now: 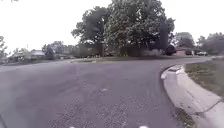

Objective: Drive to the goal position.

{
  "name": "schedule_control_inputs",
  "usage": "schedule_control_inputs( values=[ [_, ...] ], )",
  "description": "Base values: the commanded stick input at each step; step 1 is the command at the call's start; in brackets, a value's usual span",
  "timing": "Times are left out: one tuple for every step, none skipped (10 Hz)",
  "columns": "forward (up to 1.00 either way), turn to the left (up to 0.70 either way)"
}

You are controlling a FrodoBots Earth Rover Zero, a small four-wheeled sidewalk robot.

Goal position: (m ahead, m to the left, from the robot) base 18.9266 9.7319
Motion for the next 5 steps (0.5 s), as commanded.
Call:
schedule_control_inputs(
  values=[
    [0.04, 0.00],
    [0.04, 0.00],
    [0.04, 0.00],
    [0.04, 0.00],
    [0.04, 0.00]
  ],
)
